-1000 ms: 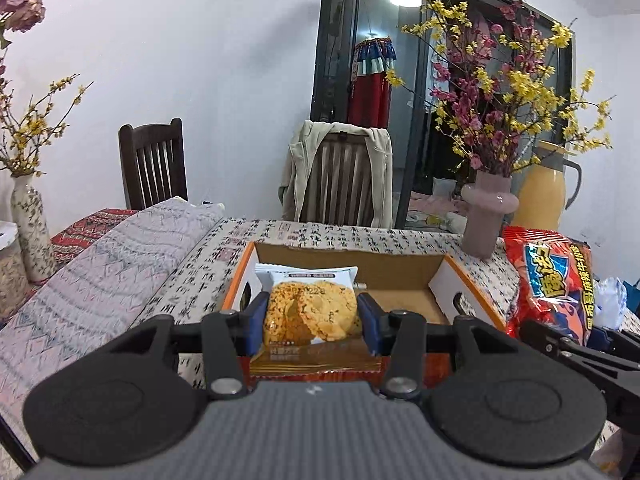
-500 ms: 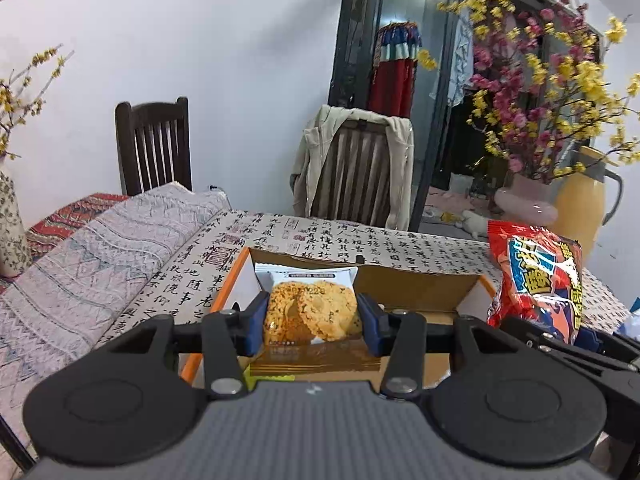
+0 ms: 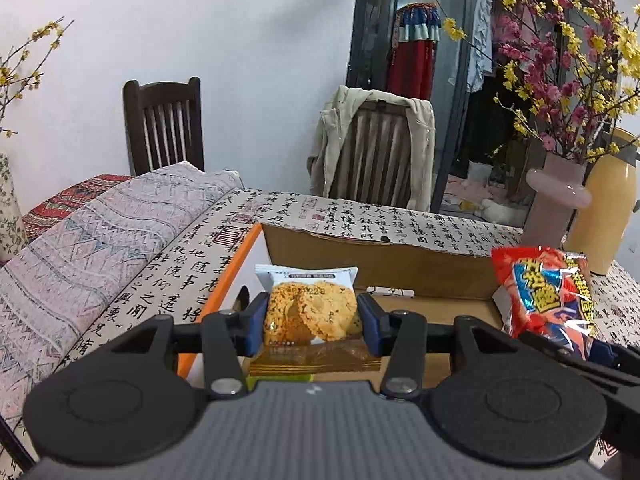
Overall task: Organize snacks
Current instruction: 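Drop the cookie packet and chip bag into the box, opening both tools, then move both tools back over the remaining snack packets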
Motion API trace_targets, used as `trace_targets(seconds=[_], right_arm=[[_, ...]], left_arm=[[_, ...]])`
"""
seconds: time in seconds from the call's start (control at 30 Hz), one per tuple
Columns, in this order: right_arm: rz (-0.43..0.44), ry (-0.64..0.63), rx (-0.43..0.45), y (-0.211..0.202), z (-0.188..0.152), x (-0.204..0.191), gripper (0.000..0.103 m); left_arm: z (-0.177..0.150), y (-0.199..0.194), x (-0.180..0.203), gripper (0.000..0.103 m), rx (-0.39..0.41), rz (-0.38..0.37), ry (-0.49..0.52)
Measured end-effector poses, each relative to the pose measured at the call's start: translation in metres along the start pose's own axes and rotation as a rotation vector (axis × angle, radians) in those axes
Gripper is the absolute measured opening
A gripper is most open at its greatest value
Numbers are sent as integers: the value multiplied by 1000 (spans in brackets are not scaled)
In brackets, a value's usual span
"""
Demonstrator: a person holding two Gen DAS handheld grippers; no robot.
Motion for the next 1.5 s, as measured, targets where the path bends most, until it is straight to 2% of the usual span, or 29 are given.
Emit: trace_targets(seconds=[0.07,0.13,0.17,0.2,0.23,0.37,0.63,0.83,1.0,1.23,1.5], right_arm=[[6,2,-3,0,-2,0,53],[4,8,-1,-2,-2,2,66],[3,13,2,-3,-2,3,83],[3,21,11,-5,0,4,98],[-1,27,23,-8,1,5,102],[0,48,58,-18,5,7,103],[15,28,85,-32,9,0,103],[13,-16,126,-57,20,-12,103],[25,-52,159,-89,23,-23,103],[1,-93,144,-134,-4,-19,103],[-33,-48,29,-149,-71,12,103]], left_arm=[[0,-1,-1,54,4,13,1],[0,-4,-3,77,13,18,-10],[1,-5,-5,83,21,28,-17],[2,-7,-7,95,31,40,-27],[3,-9,-10,103,41,51,-41],[5,-15,-16,103,58,57,-76],[9,-26,-12,103,50,51,-54],[32,-82,-12,103,146,0,-61],[31,-118,-13,103,179,-33,-47],[0,-149,-25,103,171,-41,-10],[-67,-142,-41,103,62,-27,55]])
Point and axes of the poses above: each gripper's, at about its wrist camera, not at the fingertips, and y roughly the way its jaws point, x to its right, z to its top, the point moved 9 cm from there along y, roughly the way its jaws point, and after that the axes turned 6 degrees about y, right-handed, at the moved point
